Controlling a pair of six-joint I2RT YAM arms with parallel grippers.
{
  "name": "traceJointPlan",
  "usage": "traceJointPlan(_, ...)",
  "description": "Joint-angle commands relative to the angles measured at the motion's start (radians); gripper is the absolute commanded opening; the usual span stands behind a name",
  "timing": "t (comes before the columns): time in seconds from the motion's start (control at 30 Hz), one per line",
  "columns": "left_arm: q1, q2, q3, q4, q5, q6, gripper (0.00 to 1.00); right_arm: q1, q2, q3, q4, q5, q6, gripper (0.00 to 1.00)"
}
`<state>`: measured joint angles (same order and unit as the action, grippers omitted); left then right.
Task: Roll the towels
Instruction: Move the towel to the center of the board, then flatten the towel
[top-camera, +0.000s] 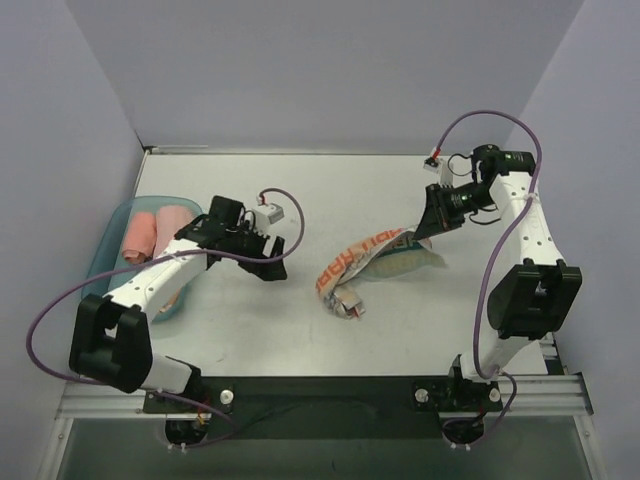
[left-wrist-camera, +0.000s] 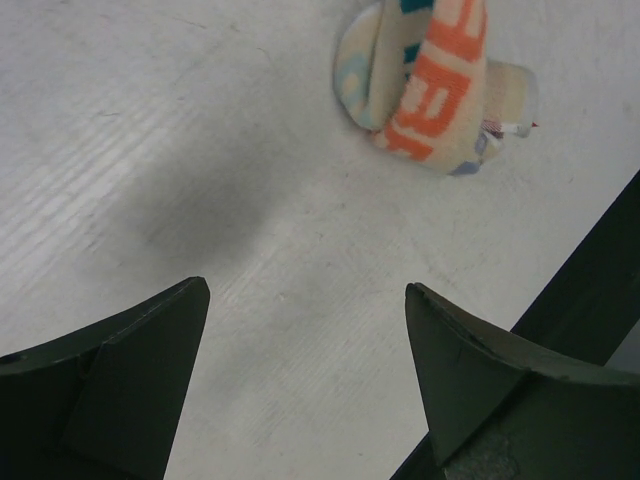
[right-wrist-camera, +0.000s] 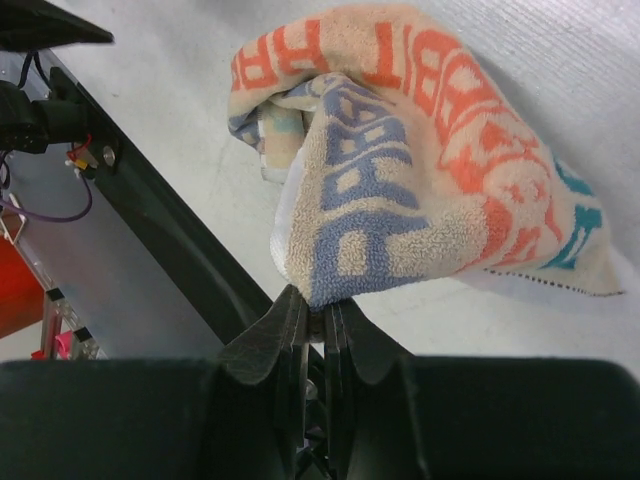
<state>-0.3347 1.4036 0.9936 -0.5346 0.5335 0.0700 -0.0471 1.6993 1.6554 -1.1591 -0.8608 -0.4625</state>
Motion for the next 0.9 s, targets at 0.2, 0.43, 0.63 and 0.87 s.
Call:
traceJointPlan(0.2,-0.354,0.017,-0.093,0.306,-0.203,-0.007,0.97,-0.051,-0.032,0.014,0.018,0.022,0.042,0.00)
traceJointPlan(0.43,-0.570,0.124,0.022,0.300,-0.304,0.092,0.75,-0.091,-0.010,0.017,0.038,0.020,0.068,0.00)
traceJointPlan(0.63,-0.632,0.182,0.115,0.245,-0.300,0.215,0.53,-0.111,0.028,0.014,0.039,0.008,0.079,0.00)
traceJointPlan(0.87,-0.668,0.259,0.163,0.228,-0.261,0.330,0.66,-0.119,0.049,0.017,0.047,-0.004,0.090,0.00)
